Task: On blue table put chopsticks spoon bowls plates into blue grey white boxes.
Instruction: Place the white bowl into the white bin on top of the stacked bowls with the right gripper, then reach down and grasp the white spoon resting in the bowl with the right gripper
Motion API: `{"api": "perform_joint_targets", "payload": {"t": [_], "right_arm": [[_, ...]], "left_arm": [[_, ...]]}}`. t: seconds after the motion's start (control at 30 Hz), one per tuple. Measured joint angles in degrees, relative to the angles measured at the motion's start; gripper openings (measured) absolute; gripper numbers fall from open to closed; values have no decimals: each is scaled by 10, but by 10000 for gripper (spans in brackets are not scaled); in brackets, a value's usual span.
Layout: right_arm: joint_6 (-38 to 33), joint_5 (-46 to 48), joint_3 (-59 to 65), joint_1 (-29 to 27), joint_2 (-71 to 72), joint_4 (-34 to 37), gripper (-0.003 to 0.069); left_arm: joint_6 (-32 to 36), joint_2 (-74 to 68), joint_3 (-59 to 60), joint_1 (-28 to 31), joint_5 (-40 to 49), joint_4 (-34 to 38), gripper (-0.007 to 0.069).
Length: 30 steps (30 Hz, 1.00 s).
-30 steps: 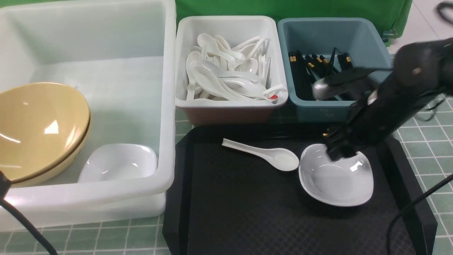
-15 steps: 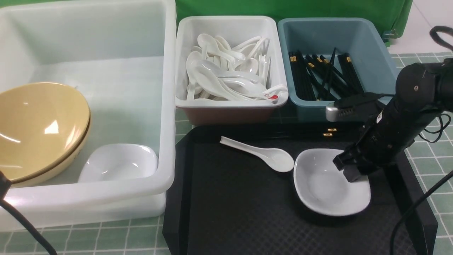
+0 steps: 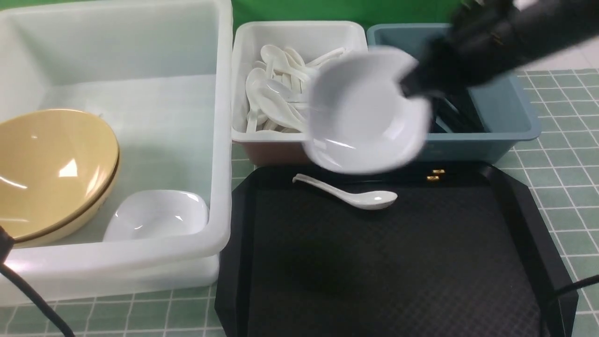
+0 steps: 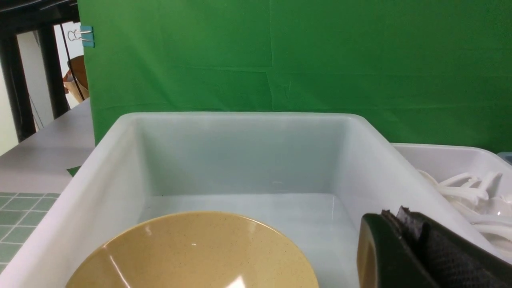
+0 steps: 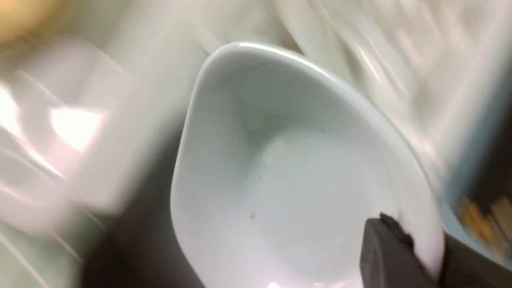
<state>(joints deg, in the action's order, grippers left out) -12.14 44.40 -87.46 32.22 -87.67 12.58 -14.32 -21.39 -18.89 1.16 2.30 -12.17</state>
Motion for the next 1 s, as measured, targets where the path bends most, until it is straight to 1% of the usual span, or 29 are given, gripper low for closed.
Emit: {"api": "perform_joint_targets", "payload": {"t": [0.07, 0.1, 0.13, 0.2, 0.23, 0.33, 0.47, 0.5, 0.57, 0.6, 0.63, 0.7, 0.73, 0.83, 0.87, 0.9, 0.93, 1.0], "right_arm": [[-5, -79, -15, 60, -24, 15, 75], [-6, -88, -16, 60, -28, 17, 75], [-19, -171, -20, 106, -63, 25, 75], [-34, -219, -20, 130, -91, 29, 75], [-46, -261, -21, 151, -121, 30, 75], [-69, -296, -26, 170, -198, 30, 94], [-76, -301, -29, 171, -246, 30, 165], [-76, -299, -30, 171, -253, 30, 223], [-77, -286, -33, 171, -250, 30, 304], [-77, -284, -33, 171, -248, 30, 311], [-84, -264, -33, 171, -236, 28, 358], [-102, -216, -34, 167, -213, 10, 398], [-106, -185, -34, 164, -200, -7, 406], [-92, -39, -38, 138, -157, -105, 415], [-85, -29, -38, 135, -155, -110, 416], [-59, 48, -33, 100, -145, -146, 417], [-46, 72, -21, 77, -145, -157, 417], [-28, 86, 11, 42, -151, -167, 418]], "left_arm": [[-1, 0, 0, 0, 0, 0, 4], [-1, 0, 0, 0, 0, 0, 4], [-1, 0, 0, 0, 0, 0, 4], [-1, 0, 0, 0, 0, 0, 4], [-1, 0, 0, 0, 0, 0, 4], [-1, 0, 0, 0, 3, 0, 4], [-1, 0, 0, 0, 4, 0, 4], [-1, 0, 0, 0, 4, 0, 4], [-1, 0, 0, 0, 4, 0, 4], [-1, 0, 0, 0, 4, 0, 4], [-1, 0, 0, 0, 4, 0, 4], [-1, 0, 0, 0, 4, 0, 4], [-1, 0, 0, 0, 4, 0, 4], [-1, 0, 0, 0, 4, 0, 4], [-1, 0, 0, 0, 4, 0, 4], [-1, 0, 0, 0, 2, 0, 4], [-1, 0, 0, 0, 1, 0, 4], [-1, 0, 0, 0, 0, 0, 4]]}}
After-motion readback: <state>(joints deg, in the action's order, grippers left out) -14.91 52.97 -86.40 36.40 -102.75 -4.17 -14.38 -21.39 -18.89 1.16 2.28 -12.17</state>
